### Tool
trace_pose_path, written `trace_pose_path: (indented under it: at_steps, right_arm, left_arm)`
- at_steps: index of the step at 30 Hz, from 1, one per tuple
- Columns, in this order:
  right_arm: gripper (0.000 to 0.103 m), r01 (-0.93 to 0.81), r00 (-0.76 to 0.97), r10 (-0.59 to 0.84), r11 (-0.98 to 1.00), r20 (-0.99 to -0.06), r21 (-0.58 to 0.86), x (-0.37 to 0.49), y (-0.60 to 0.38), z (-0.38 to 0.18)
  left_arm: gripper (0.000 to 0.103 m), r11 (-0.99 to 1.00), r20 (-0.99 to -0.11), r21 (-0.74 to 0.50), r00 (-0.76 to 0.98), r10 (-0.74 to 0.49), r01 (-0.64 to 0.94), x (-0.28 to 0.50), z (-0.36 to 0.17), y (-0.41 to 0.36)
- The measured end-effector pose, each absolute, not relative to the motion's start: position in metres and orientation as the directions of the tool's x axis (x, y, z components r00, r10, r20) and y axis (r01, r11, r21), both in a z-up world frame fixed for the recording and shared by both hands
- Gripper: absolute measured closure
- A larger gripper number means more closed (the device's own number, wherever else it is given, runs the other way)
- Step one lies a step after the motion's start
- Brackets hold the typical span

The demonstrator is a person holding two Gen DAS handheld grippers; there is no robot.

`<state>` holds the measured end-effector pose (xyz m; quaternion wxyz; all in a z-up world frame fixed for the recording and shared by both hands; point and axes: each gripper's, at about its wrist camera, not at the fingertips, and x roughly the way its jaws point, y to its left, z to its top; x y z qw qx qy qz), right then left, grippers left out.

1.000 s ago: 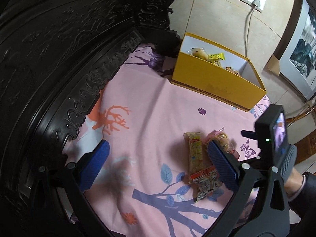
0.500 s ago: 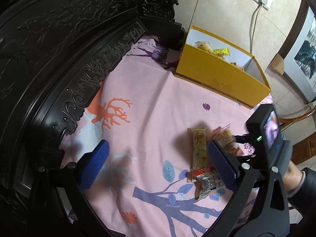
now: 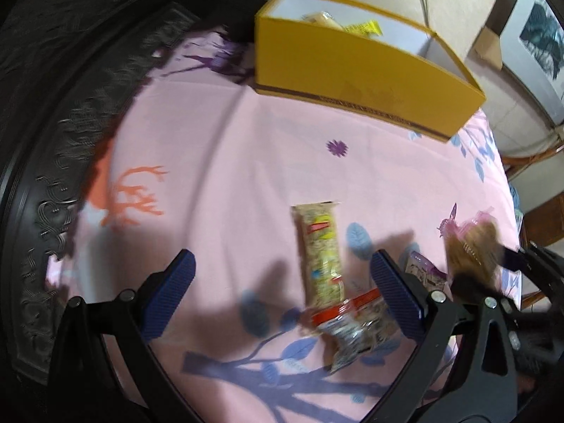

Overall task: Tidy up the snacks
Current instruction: 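Grasp the clear round biscuit packet with the right tool, then grasp the yellow sesame stick bar with the left tool while the right tool holds the biscuit packet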

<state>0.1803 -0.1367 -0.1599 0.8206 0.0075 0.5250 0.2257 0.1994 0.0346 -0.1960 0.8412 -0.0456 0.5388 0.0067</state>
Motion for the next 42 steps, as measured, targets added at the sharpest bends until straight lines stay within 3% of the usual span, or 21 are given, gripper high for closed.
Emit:
trace_pose_path:
  at_steps: [10,21,23,27,28,29,42]
  right_arm:
    - [0.045,-0.322,0.340,0.368,0.910,-0.865,0.261,0.163,-0.149,-0.164]
    - [0.045,-0.300,0.335,0.375,0.912,-0.864,0.280,0.168,-0.154,-0.168]
    - [0.045,-0.295,0.332,0.375,0.913,-0.866,0.283,0.168,-0.155,-0.169]
    - [0.045,-0.285,0.330,0.374,0.915,-0.867,0.286,0.169,-0.156,-0.170]
    - [0.045,-0.281,0.330,0.374,0.915,-0.867,0.288,0.169,-0.156,-0.171]
    - [0.045,-0.278,0.331,0.374,0.916,-0.866,0.289,0.169,-0.156,-0.171]
    - [0.045,-0.284,0.364,0.374,0.917,-0.853,0.281,0.164,-0.155,-0.161]
  left_arm:
    - [0.003,0.992,-0.953,-0.111,0.290,-0.091,-0.054,0.228,-0.243,0.012]
    - [0.019,0.991,-0.965,-0.121,0.242,-0.103,-0.060,0.238,-0.256,0.006]
    - [0.032,0.991,-0.968,-0.119,0.231,-0.102,-0.062,0.240,-0.261,0.003]
    - [0.046,0.995,-0.972,-0.089,0.222,-0.076,-0.053,0.241,-0.265,0.001]
    - [0.065,0.996,-0.971,-0.076,0.231,-0.064,-0.046,0.240,-0.264,0.001]
    - [0.074,0.996,-0.970,-0.080,0.235,-0.067,-0.043,0.240,-0.263,0.001]
    - [0.075,0.990,-0.915,-0.102,0.399,-0.056,-0.096,0.217,-0.184,0.031]
